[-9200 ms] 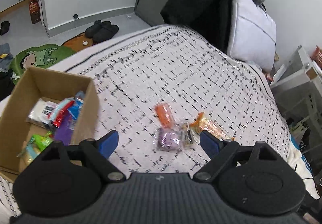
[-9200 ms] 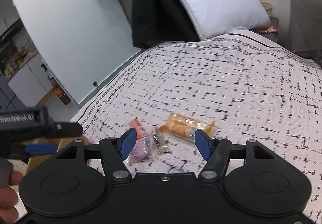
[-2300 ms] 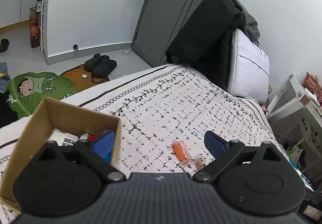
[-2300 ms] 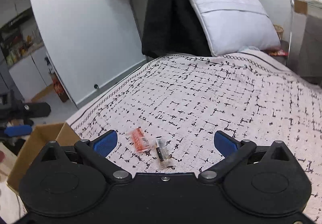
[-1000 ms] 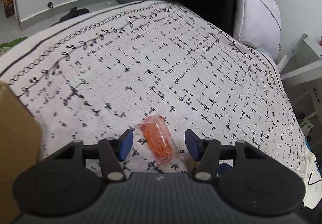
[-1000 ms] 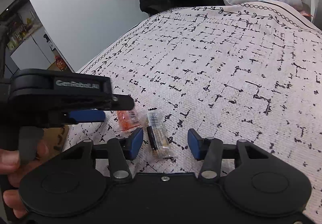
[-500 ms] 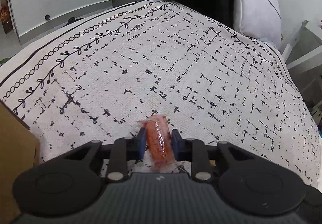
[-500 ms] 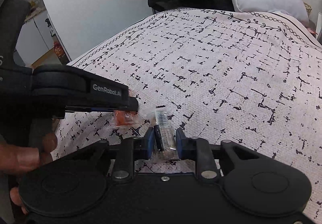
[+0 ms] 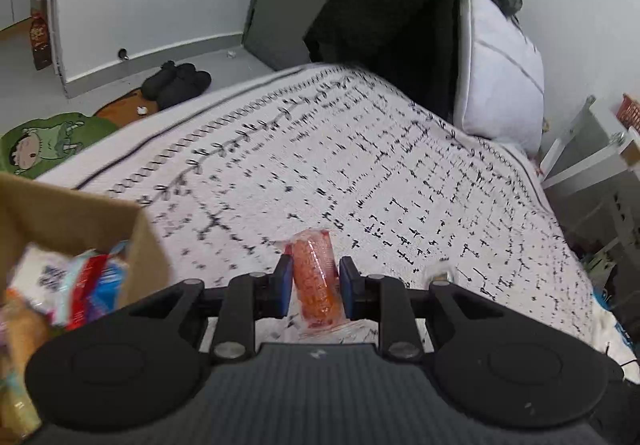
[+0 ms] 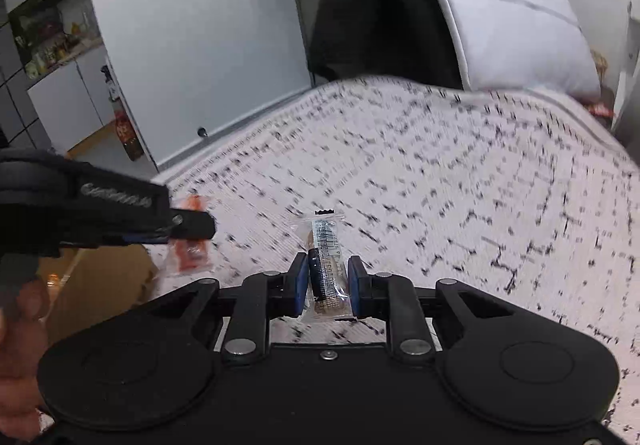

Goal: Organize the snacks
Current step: 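Carry the orange candy and clear packet into the cardboard box and open both tools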

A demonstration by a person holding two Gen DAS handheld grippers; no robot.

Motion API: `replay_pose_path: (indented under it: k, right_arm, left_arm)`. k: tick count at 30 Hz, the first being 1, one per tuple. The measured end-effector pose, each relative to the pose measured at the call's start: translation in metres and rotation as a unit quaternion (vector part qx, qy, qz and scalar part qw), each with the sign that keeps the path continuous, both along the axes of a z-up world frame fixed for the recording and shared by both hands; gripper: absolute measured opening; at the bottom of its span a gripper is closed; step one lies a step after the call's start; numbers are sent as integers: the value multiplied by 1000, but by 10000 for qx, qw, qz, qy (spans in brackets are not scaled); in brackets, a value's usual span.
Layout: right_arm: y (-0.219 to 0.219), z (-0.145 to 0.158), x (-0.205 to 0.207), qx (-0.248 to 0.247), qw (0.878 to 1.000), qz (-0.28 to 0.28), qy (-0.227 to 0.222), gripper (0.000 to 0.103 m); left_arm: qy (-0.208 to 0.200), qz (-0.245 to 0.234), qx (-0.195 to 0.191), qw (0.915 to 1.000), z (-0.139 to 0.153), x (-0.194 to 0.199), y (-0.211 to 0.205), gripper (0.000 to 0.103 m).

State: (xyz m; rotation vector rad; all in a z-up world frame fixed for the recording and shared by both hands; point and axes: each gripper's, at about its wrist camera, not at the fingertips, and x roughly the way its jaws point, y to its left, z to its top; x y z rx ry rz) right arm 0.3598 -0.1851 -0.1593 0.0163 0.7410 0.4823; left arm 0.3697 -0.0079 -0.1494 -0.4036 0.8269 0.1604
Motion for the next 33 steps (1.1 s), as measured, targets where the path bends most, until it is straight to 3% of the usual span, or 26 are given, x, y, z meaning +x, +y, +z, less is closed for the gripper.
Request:
replay_pose_path:
  k: [8, 14, 26, 33]
  right_arm:
    - [5, 38, -29, 330, 9992, 102, -219, 21]
    - [10, 59, -46, 186, 9996, 103, -211, 21]
    - [29, 105, -84, 320, 9990, -81, -308, 21]
    - [49, 115, -99, 350, 9991, -144, -211, 21]
  left_arm:
    - [-405, 407, -141, 9983, 45, -51, 27, 24]
    - [-584, 721, -453, 9947, 67, -85, 47, 24]
    - [-1047, 817, -920, 9869, 95, -141, 79, 24]
    - [-1238, 860, -1113, 9823, 106, -167, 102, 24]
